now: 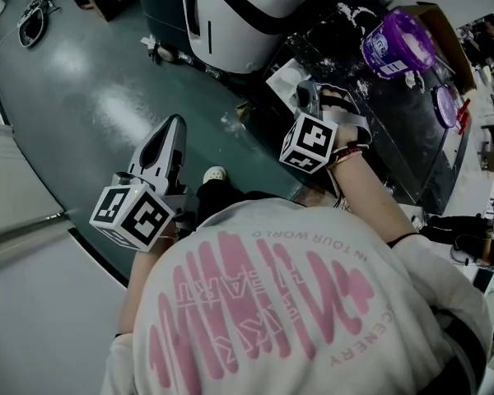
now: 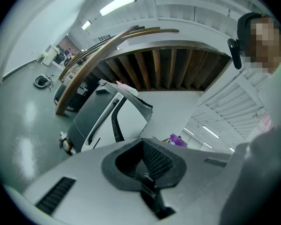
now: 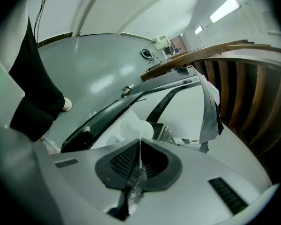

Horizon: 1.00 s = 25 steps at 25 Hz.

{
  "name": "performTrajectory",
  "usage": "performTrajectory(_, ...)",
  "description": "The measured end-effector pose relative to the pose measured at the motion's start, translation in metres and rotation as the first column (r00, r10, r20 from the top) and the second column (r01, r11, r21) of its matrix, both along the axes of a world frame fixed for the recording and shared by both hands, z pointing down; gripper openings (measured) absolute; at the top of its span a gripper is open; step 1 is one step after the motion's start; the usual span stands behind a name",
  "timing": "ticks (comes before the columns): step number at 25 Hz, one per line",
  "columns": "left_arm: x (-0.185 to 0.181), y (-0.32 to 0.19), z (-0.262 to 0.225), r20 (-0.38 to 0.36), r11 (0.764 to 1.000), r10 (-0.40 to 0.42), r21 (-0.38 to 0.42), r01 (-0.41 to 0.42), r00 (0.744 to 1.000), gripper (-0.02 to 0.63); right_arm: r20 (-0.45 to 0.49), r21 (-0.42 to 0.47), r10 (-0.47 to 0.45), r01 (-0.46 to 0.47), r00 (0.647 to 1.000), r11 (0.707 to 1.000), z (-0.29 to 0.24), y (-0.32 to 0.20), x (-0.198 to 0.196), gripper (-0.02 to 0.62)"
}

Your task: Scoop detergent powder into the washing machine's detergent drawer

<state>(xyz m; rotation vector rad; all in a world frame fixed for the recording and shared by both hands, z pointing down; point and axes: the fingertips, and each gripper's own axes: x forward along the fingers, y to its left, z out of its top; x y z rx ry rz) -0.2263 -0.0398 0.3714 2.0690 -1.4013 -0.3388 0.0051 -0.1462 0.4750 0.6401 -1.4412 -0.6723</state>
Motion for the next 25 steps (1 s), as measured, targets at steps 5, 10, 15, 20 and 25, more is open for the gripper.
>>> performTrajectory(5,-0.001,0.003,0.001,-0.010,1.000,-0.010,0.001,0.010,1.000,0.003,0.019,-0.002,0.017,-0.017,1.000,1.000,-0.002,-0.001,0.003,0.005)
performTrajectory(10,0.000,0.005,0.000,-0.007,1.000,-0.011,-0.004,0.011,1.000,0.003,0.247,-0.112,0.199,-0.176,0.948,0.978,-0.001,0.001,0.010,0.006)
performTrajectory(15,0.007,0.003,-0.005,-0.001,1.000,0.000,-0.002,0.000,1.000,0.003,0.581,-0.397,0.516,-0.335,0.630,0.855,-0.003,0.000,0.017,0.006)
performTrajectory(20,0.019,-0.002,-0.010,0.014,1.000,0.025,0.002,-0.025,1.000,0.003,0.677,-0.613,0.692,-0.327,0.251,0.719,-0.007,0.000,0.027,0.006)
performTrajectory(25,0.036,-0.013,-0.016,0.027,0.998,0.063,0.012,-0.064,0.998,0.003,0.672,-0.731,0.738,-0.221,-0.063,0.646,-0.016,-0.001,0.029,0.006)
